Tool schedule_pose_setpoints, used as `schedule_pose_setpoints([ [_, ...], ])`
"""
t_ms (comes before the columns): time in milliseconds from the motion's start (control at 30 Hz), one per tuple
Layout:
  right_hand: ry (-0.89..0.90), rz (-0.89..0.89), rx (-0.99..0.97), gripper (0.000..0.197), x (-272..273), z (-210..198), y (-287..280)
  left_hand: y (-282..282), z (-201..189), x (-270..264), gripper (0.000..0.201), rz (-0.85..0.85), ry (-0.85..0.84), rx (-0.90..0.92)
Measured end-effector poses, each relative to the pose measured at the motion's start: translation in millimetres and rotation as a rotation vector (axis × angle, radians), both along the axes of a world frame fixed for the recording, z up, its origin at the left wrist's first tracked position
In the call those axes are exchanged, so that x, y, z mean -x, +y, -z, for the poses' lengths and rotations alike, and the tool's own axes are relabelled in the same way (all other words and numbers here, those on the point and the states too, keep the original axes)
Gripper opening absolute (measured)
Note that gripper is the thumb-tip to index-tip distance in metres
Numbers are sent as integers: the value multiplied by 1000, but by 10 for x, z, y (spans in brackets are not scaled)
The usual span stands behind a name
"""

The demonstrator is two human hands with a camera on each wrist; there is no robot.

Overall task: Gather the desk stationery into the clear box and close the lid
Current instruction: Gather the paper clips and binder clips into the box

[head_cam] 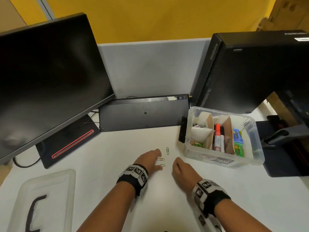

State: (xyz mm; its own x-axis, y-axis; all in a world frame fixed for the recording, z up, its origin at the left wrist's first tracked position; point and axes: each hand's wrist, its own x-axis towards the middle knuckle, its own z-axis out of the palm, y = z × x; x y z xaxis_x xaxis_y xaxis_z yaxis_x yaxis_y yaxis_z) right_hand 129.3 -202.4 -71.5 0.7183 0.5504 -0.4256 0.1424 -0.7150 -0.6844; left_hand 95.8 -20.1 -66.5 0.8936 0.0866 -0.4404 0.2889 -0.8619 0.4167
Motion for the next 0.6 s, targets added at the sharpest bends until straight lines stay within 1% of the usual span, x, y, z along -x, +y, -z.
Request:
schedule_pose_setpoints([
  [33,173,150,-171,24,-25,-20,-36,0,9,-10,40,6,-13,1],
  [100,563,436,-498,30,-64,-35,-43,8,41,-14,31,13,-44,11],
  [133,697,515,-590,33,-84,-47,-29,9,47,-10,26,11,-48,17],
  [167,742,545,-616,35,-102,-65,2,5,50,-9,21,5,-45,20],
  [200,738,548,-607,37,-117,-73,54,-4,44,-13,17,-1,-37,20],
  [233,666,519,-554,36,-143,-69,112,-20,38,-17,16,0,-26,12],
  [267,549,458,-463,33,-168,-69,171,-39,21,-21,15,9,-11,-5],
  [333,223,269,-184,24,-248,-44,297,-74,-8,-14,15,29,12,-56],
  [367,104,193,-52,15,-280,-20,359,-81,-15,-1,15,23,23,-64],
  [400,31,145,49,9,-310,2,422,-78,-10,17,14,0,36,-50],
  [467,-19,98,195,30,-351,37,541,-49,21,63,8,-63,56,0],
  [500,-22,93,233,33,-373,32,589,-31,28,90,5,-80,65,17],
  [600,-45,83,280,34,-408,76,683,45,42,189,6,-90,63,40],
])
